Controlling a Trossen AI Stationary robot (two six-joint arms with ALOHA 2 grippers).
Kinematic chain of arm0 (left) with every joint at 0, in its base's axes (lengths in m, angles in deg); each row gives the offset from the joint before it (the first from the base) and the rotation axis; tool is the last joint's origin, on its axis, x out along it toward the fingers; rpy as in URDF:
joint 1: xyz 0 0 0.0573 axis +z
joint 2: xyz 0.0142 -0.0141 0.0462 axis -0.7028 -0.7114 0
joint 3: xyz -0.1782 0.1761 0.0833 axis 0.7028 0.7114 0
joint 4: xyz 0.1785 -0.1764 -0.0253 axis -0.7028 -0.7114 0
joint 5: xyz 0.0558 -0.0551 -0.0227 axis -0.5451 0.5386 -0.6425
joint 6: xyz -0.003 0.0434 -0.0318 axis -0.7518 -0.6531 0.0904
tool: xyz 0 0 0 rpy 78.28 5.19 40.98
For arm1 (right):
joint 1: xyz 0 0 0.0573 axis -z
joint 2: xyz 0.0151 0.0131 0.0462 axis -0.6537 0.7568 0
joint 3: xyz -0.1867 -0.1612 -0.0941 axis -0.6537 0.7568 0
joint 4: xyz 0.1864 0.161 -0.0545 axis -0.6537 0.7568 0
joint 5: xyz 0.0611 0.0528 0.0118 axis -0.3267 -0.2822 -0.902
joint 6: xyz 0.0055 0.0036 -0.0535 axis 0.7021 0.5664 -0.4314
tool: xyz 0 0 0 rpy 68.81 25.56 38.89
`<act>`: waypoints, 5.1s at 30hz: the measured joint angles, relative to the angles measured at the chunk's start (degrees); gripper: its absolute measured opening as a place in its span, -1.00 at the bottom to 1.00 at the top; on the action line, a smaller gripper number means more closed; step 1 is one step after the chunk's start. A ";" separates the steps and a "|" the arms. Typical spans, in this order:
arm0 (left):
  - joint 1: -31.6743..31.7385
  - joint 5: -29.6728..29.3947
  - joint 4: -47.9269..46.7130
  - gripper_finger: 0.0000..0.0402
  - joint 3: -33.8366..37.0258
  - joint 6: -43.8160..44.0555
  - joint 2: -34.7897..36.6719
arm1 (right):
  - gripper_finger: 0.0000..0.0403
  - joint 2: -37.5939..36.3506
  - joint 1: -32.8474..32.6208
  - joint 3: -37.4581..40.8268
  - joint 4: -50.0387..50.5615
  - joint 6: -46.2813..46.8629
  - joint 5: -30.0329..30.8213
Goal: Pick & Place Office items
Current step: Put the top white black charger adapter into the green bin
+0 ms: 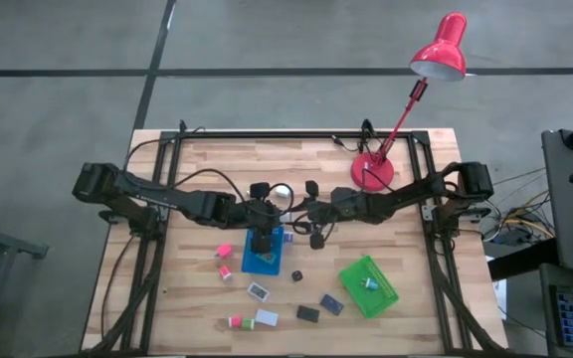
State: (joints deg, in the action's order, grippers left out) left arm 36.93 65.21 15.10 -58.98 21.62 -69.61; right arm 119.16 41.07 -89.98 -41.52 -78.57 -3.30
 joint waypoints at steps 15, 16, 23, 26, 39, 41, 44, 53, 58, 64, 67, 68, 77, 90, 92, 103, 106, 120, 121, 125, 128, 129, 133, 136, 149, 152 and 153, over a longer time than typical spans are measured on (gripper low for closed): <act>-0.07 0.34 -2.81 -0.16 -0.21 0.08 0.44 | -0.38 0.00 -0.02 -0.20 -0.48 0.07 -0.11; -0.07 0.50 -4.06 -0.05 -0.02 0.07 0.53 | -0.38 -0.05 -0.02 -0.25 -0.94 0.09 -0.31; -0.65 0.96 -5.33 0.36 0.04 0.42 1.82 | -0.38 -0.15 -0.02 -0.31 -0.46 0.09 -0.02; -0.72 0.37 -5.87 0.39 0.06 0.48 2.96 | -0.38 -0.15 -0.02 -0.31 -0.43 0.04 -0.02; -0.70 -3.01 -9.33 0.39 0.02 1.50 5.82 | -0.38 -0.17 -0.29 -0.17 2.75 0.13 0.10; -0.70 -3.05 -9.28 0.39 0.02 1.13 5.86 | -0.38 -0.20 -0.65 -0.15 3.02 0.13 0.22; -0.70 -3.05 -9.28 0.39 0.02 1.07 5.84 | -0.38 -0.22 -1.43 -0.11 3.35 0.16 0.20; -0.75 -3.06 -9.25 0.39 0.02 0.52 6.77 | -0.38 -0.76 -4.24 0.12 7.07 0.00 4.73; -1.04 -3.01 -5.48 0.39 3.29 -0.75 11.72 | -0.38 -3.84 -5.35 1.86 7.02 -0.41 4.74; -1.07 -2.37 5.03 0.39 14.23 -2.70 23.87 | -0.38 -9.90 -6.02 6.25 5.67 -0.49 4.76; -1.07 -2.35 9.66 0.39 20.44 -3.69 30.51 | -0.38 -12.34 -6.57 8.09 5.13 -0.48 4.72; -1.07 -2.33 11.16 0.39 22.39 -3.71 32.63 | -0.38 -13.19 -6.81 8.73 5.21 -0.48 4.69; -1.07 2.37 17.64 0.39 35.68 -2.87 47.50 | -0.38 -21.52 -9.83 14.19 8.28 2.10 4.66; -1.03 2.44 17.87 0.39 39.66 -4.44 56.29 | -0.38 -30.59 -18.16 19.44 16.41 7.90 12.64; -1.03 2.47 17.66 0.39 39.64 -4.35 56.39 | -0.38 -31.19 -19.88 19.69 17.60 8.85 14.12; -1.03 2.46 17.52 0.39 41.25 -3.00 56.55 | -0.38 -34.16 -28.89 19.76 26.56 13.94 21.21; -1.03 2.48 17.53 0.39 41.30 -2.57 56.57 | -0.38 -34.69 -31.16 19.78 29.20 16.16 22.86; -1.03 2.48 17.53 0.39 41.30 -1.90 56.54 | -0.38 -35.06 -40.63 19.78 35.96 26.91 28.63; -1.03 2.48 17.55 0.39 41.30 -1.90 56.54 | -0.38 -35.06 -41.32 19.78 36.32 27.76 28.63; -1.03 2.48 17.55 0.39 41.30 -1.90 56.54 | -0.38 -35.06 -44.00 19.78 36.47 30.61 28.74; -1.03 2.48 17.55 0.39 41.30 -1.90 56.53 | -0.38 -35.06 -45.68 19.76 37.68 33.26 28.74; -1.03 2.48 17.55 0.39 41.30 -1.90 56.52 | -0.38 -35.04 -46.17 19.76 38.42 34.45 28.74; -1.03 2.48 18.12 0.39 41.30 -1.90 56.52 | -0.38 -35.04 -47.32 19.76 41.30 38.59 28.73; -1.03 2.48 18.41 0.39 41.30 -1.92 56.52 | -0.38 -35.04 -47.54 19.76 43.43 40.96 28.70; -1.03 2.48 18.47 0.39 41.30 -1.92 56.52 | -0.38 -32.50 -47.50 20.70 45.88 46.10 27.23; -1.03 2.48 18.47 0.39 41.30 -1.92 56.52 | -0.38 -31.91 -47.50 20.79 45.68 46.45 27.09; -1.03 2.46 18.48 0.39 41.30 -1.92 56.52 | -0.38 -31.62 -47.50 20.91 45.71 46.89 26.72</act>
State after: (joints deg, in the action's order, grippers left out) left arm 35.90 67.68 33.57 -17.68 19.70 -13.08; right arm 87.54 -6.42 -69.07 4.19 -31.67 23.42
